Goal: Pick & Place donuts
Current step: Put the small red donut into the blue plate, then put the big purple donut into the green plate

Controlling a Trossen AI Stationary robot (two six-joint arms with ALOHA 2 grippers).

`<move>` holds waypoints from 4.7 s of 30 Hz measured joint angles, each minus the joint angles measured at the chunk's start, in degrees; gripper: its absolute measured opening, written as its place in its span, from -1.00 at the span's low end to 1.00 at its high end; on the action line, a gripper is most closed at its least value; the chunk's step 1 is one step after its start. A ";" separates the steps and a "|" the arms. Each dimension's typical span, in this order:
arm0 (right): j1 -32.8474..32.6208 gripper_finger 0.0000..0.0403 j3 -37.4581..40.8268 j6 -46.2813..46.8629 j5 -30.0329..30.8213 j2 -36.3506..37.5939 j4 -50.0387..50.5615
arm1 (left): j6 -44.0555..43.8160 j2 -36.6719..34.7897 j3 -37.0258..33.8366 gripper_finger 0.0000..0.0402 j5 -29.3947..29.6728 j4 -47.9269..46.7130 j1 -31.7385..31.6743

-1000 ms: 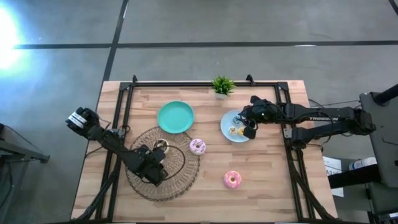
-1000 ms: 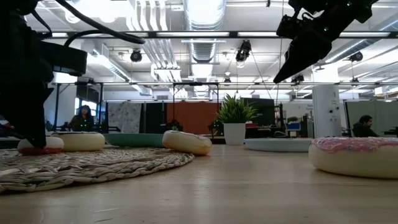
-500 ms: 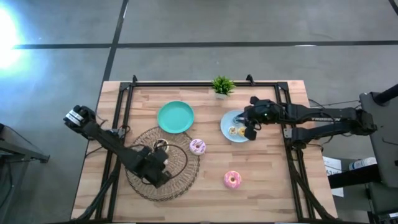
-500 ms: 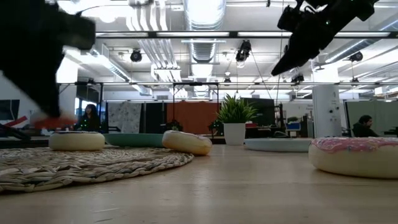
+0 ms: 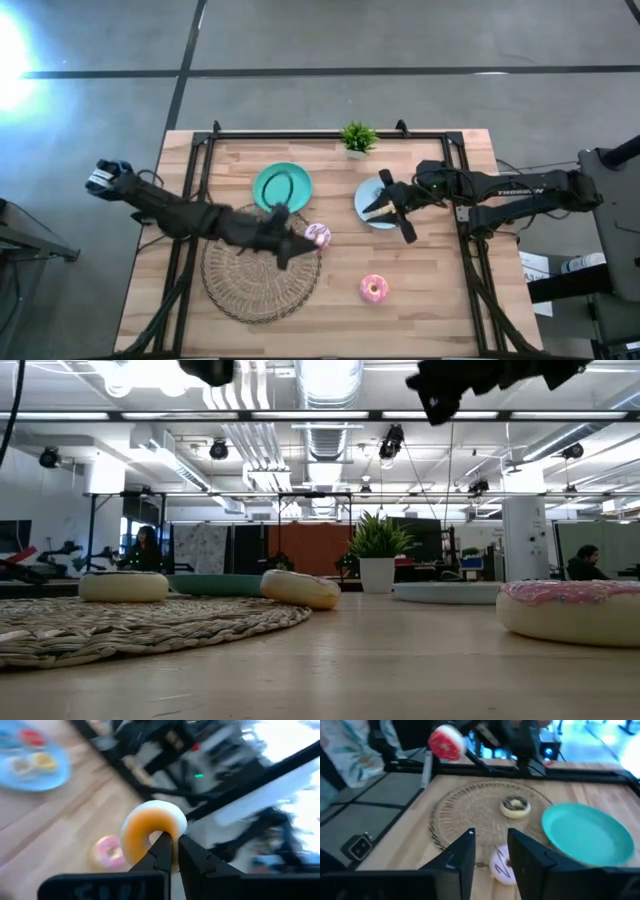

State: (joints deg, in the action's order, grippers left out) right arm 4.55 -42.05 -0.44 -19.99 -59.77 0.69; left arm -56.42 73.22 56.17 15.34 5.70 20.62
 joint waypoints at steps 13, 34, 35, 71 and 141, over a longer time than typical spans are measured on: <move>-5.30 0.02 -9.02 -19.60 6.50 -2.90 10.54 | 2.42 7.77 1.44 -1.00 -24.02 5.69 -14.57; -6.92 0.07 -24.50 -29.14 8.31 -16.14 26.44 | 8.09 16.91 10.96 -1.00 -35.83 3.30 -20.72; -6.90 0.06 -24.84 -29.14 8.29 -16.63 26.83 | 8.10 16.90 10.96 -1.00 -35.81 3.29 -20.78; -4.09 -0.93 -23.84 -12.61 9.79 -16.89 36.35 | 9.67 16.52 10.30 -0.31 -21.29 -1.42 -20.52; 13.04 -0.19 -6.74 -20.41 21.53 -7.31 36.77 | 21.65 18.60 10.11 -0.31 1.82 -29.54 -2.17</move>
State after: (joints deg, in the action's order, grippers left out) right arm 17.59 -48.80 -20.85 1.54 -67.08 37.46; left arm -34.77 91.82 66.28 17.16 -23.85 18.44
